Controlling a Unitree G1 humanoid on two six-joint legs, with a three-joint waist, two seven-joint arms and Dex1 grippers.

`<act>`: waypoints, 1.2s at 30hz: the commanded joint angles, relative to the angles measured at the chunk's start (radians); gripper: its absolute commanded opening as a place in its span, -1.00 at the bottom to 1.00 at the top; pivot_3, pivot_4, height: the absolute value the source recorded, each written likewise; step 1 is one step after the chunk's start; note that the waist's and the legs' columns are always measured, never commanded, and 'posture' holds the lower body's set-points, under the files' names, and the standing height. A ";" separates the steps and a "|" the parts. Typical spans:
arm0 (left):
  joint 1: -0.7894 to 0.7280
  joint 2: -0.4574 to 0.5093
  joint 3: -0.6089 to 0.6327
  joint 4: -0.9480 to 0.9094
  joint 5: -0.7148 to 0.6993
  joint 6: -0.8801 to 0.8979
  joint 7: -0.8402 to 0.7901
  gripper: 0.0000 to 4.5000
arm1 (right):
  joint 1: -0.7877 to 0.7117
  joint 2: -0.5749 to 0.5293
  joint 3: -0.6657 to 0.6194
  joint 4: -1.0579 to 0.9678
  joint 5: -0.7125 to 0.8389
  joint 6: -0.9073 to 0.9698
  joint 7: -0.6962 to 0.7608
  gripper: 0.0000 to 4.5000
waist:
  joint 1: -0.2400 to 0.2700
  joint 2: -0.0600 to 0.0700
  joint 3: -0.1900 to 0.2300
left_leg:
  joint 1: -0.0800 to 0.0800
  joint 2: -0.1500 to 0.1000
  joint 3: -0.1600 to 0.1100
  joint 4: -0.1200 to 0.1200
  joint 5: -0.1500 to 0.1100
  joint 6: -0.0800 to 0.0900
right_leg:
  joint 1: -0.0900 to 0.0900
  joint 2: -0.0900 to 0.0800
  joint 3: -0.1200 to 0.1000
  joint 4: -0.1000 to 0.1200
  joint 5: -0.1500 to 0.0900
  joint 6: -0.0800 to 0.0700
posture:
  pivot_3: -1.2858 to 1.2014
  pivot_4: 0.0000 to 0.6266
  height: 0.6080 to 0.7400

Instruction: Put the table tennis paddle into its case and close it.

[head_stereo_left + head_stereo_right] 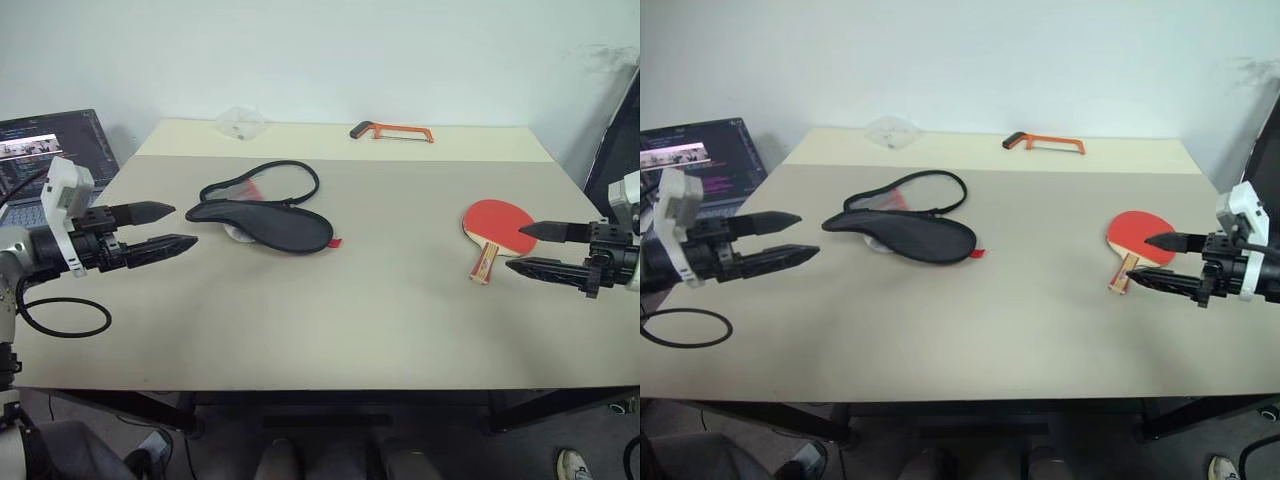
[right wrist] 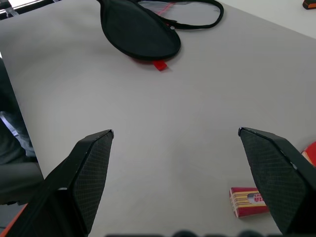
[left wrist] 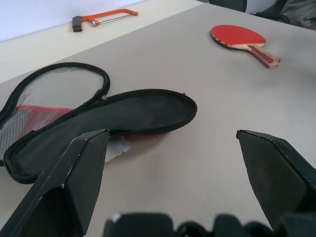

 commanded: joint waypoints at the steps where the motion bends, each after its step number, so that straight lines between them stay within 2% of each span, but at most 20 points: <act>1: -0.029 0.021 0.023 -0.016 -0.013 -0.004 0.005 1.00 | -0.057 -0.005 -0.003 -0.007 0.021 -0.009 -0.005 0.98 | -0.001 0.000 0.000 | 0.000 0.000 0.000 0.000 0.000 0.000 | 0.000 0.000 0.000 0.000 0.000 0.000 | 0.03 -0.52 1.00; 6: 0.013 0.002 0.051 -0.044 -0.008 -0.017 0.050 1.00 | -0.096 0.009 0.018 -0.004 0.025 -0.013 -0.004 0.98 | -0.001 0.000 0.000 | 0.000 0.000 0.000 -0.001 0.000 0.000 | 0.000 0.000 0.000 0.000 0.000 -0.001 | 0.03 -0.52 1.00; 9: -0.039 -0.025 0.035 0.018 0.043 -0.066 0.150 1.00 | -0.113 0.018 0.034 0.012 0.014 -0.029 0.000 0.98 | 0.001 0.000 0.000 | 0.000 0.000 -0.001 -0.001 0.000 0.000 | 0.000 0.000 -0.001 0.000 0.000 -0.001 | 0.03 -0.52 1.00; 13: -0.183 -0.059 -0.037 0.208 0.143 -0.122 0.259 1.00 | -0.104 0.035 0.039 0.011 0.008 -0.043 -0.008 0.98 | 0.003 0.000 0.000 | 0.000 0.000 -0.002 0.000 0.000 0.000 | 0.001 0.001 -0.002 0.000 0.000 0.000 | 0.03 -0.52 1.00; 17: -0.409 -0.138 -0.122 0.546 0.287 -0.194 0.440 1.00 | -0.091 0.071 0.056 -0.029 0.002 -0.040 -0.056 0.98 | 0.010 0.000 0.000 | 0.000 0.000 -0.004 0.002 0.000 0.000 | 0.004 0.001 -0.004 0.000 0.000 0.001 | 0.03 -0.52 1.00; 23: -0.570 -0.239 -0.129 0.842 0.344 -0.233 0.565 1.00 | -0.035 0.077 0.034 -0.089 0.012 -0.028 -0.099 0.98 | 0.011 0.000 0.000 | -0.001 -0.001 -0.005 0.001 0.000 0.000 | 0.004 0.001 -0.005 -0.001 0.001 0.000 | 0.03 -0.52 1.00; 28: -0.625 -0.306 -0.079 0.935 0.298 -0.192 0.546 1.00 | 0.001 0.073 -0.003 -0.143 0.046 0.002 -0.130 0.98 | 0.010 -0.001 0.000 | -0.002 -0.001 -0.006 0.000 0.000 0.000 | 0.003 0.001 -0.005 0.000 0.003 -0.003 | 0.03 -0.52 1.00; 36: -0.619 -0.392 -0.057 0.980 0.311 -0.170 0.633 1.00 | 0.007 0.061 -0.007 -0.146 0.049 0.003 -0.147 0.98 | 0.007 -0.001 0.000 | -0.001 -0.001 -0.007 0.001 0.000 0.000 | 0.005 0.002 -0.006 0.000 0.002 -0.002 | 0.03 -0.52 1.00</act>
